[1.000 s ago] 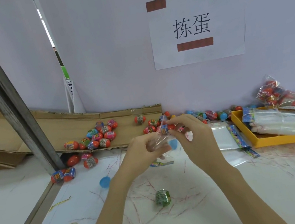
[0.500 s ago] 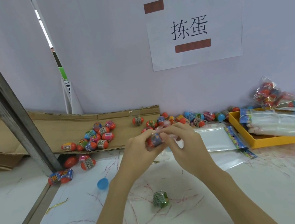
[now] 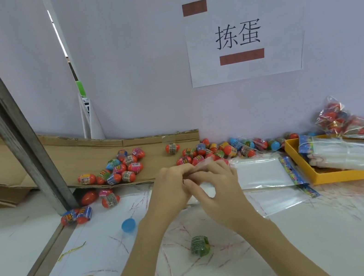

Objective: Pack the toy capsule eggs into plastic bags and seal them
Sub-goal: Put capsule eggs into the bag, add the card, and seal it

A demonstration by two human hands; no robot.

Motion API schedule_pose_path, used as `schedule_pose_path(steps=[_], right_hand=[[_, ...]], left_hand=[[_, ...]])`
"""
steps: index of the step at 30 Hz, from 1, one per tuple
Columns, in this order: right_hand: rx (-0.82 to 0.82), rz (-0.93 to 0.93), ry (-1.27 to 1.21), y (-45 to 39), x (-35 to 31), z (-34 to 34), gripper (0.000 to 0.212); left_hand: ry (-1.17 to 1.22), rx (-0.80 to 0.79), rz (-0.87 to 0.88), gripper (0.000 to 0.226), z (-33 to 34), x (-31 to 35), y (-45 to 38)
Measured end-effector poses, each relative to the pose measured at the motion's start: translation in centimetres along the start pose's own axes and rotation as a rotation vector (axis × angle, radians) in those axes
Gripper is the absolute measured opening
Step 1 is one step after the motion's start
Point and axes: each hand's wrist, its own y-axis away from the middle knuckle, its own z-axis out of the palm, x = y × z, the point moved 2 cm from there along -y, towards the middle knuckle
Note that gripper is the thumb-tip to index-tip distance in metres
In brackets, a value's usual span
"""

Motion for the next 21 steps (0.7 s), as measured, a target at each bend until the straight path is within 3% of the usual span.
schedule_pose_path(steps=[4,8,10,12,15,19,21], right_hand=[[-0.022,0.026,-0.121,-0.3,0.0,-0.3,0.017],[0.143,0.094,-0.152,-0.8,1.0,-1.7,0.023],[0.143,0.182,-0.101,-1.0,2.1,-1.9,0.026],[0.068,0.244,-0.018,-1.5,3.0,-1.6,0.029],[-0.089,0.251,0.103,-3.3,3.7,-0.5,0.037],[-0.338,0.164,0.275,-5.7,4.5,1.3,0.064],[-0.396,0.111,0.394,-6.6,5.0,2.1,0.064]], left_hand=[[0.055,0.042,-0.027,0.006,-0.7,-1.0,-0.2],[0.18,0.19,-0.238,0.019,-1.5,-2.6,0.0],[0.326,0.276,-0.362,0.018,-1.7,-3.4,0.1],[0.517,0.332,-0.497,0.02,-1.8,-4.1,0.1],[0.718,0.257,-0.655,0.025,-1.5,-4.5,0.0],[0.693,0.212,-0.576,0.016,-1.1,-4.1,0.1],[0.649,0.203,-0.525,0.017,-1.2,-3.9,0.1]])
